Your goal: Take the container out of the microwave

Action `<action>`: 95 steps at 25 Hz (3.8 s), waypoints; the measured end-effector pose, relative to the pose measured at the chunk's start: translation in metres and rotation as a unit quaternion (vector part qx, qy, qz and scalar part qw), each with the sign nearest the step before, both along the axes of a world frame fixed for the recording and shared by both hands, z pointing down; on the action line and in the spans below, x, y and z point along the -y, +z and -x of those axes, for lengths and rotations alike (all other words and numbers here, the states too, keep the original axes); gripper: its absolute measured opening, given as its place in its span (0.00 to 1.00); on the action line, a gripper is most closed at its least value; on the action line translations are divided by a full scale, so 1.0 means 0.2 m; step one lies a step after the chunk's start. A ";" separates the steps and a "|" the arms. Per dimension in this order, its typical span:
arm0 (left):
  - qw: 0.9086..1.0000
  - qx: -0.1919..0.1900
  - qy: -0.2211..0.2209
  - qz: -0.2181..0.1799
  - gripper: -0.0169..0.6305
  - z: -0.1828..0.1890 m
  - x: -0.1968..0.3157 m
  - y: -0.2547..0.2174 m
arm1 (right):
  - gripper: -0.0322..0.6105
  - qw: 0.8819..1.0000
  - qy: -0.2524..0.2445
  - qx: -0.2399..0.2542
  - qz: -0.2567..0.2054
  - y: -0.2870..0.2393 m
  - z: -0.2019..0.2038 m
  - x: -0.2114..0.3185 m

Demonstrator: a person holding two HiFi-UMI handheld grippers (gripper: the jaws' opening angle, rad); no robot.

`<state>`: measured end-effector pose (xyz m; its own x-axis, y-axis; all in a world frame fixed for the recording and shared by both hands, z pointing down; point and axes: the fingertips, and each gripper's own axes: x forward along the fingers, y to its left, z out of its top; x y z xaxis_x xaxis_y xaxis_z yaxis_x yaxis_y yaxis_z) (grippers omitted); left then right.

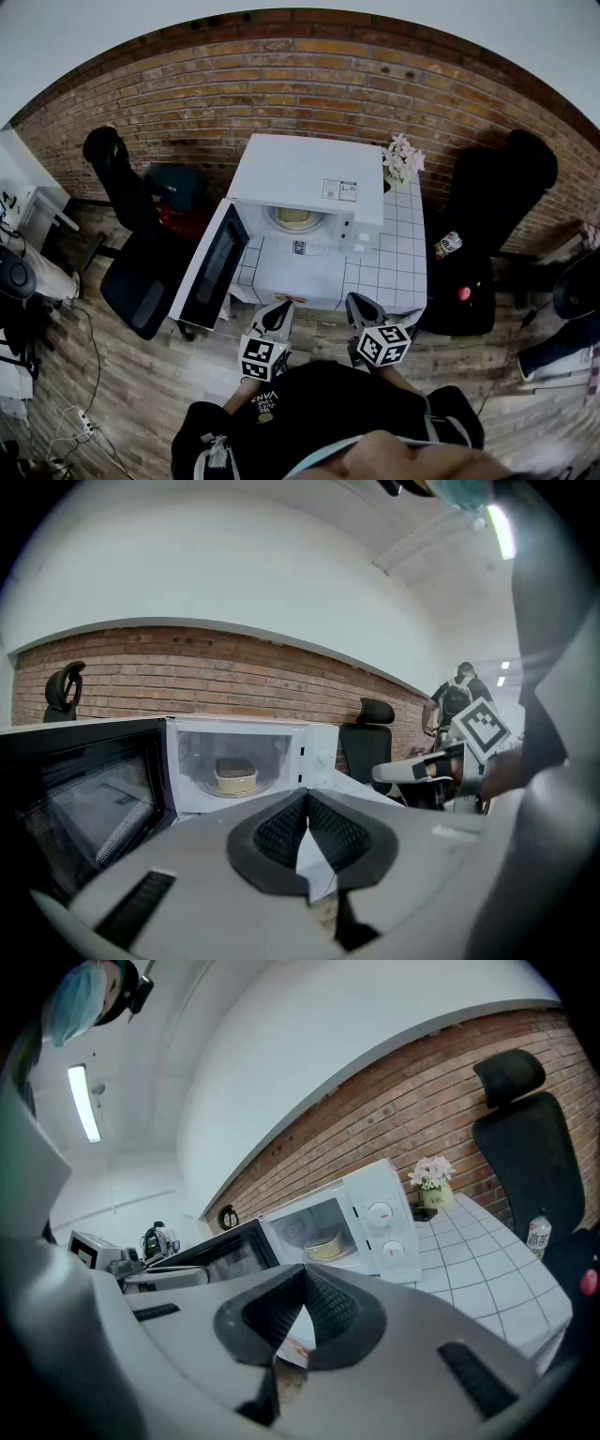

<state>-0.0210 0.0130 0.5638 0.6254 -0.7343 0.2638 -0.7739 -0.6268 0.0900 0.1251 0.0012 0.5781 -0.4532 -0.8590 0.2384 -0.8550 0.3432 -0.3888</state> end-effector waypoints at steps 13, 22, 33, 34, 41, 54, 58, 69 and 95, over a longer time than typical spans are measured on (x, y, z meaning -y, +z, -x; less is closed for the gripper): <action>1.000 -0.016 -0.015 0.000 0.04 0.01 0.02 0.01 | 0.06 1.000 -0.004 0.001 -0.021 -0.01 0.00 0.00; 0.997 -0.027 -0.067 0.004 0.04 -0.03 0.02 0.01 | 0.06 1.000 -0.023 -0.001 -0.015 0.01 -0.13 -0.02; 0.994 -0.030 -0.107 0.020 0.04 -0.19 -0.10 0.07 | 0.06 0.996 -0.075 0.021 -0.033 -0.01 -0.22 -0.06; 0.993 -0.030 -0.109 0.019 0.04 -0.19 -0.11 0.07 | 0.06 0.996 -0.077 0.023 -0.032 -0.01 -0.21 -0.06; 0.995 -0.032 -0.096 0.014 0.04 -0.17 -0.06 0.06 | 0.06 0.996 -0.073 0.030 -0.031 -0.01 -0.17 -0.02; 0.998 -0.027 -0.048 0.007 0.04 0.05 0.20 0.01 | 0.06 0.998 -0.031 0.031 -0.034 -0.05 0.06 0.17; 0.999 -0.031 -0.031 0.010 0.04 0.10 0.28 0.02 | 0.06 0.999 -0.013 0.029 -0.033 -0.03 0.12 0.24; 0.999 -0.046 0.008 0.013 0.05 0.22 0.47 0.06 | 0.06 0.999 0.032 0.029 -0.026 0.00 0.27 0.37; 0.996 -0.061 0.063 0.010 0.04 0.26 0.75 0.03 | 0.06 0.992 0.117 0.016 -0.032 0.03 0.32 0.68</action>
<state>-0.0726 -0.1374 0.5707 0.7411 -0.6426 0.1946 -0.6712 -0.7161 0.1913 0.0610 -0.1339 0.5835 -0.2462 -0.9545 0.1683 -0.9017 0.1619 -0.4009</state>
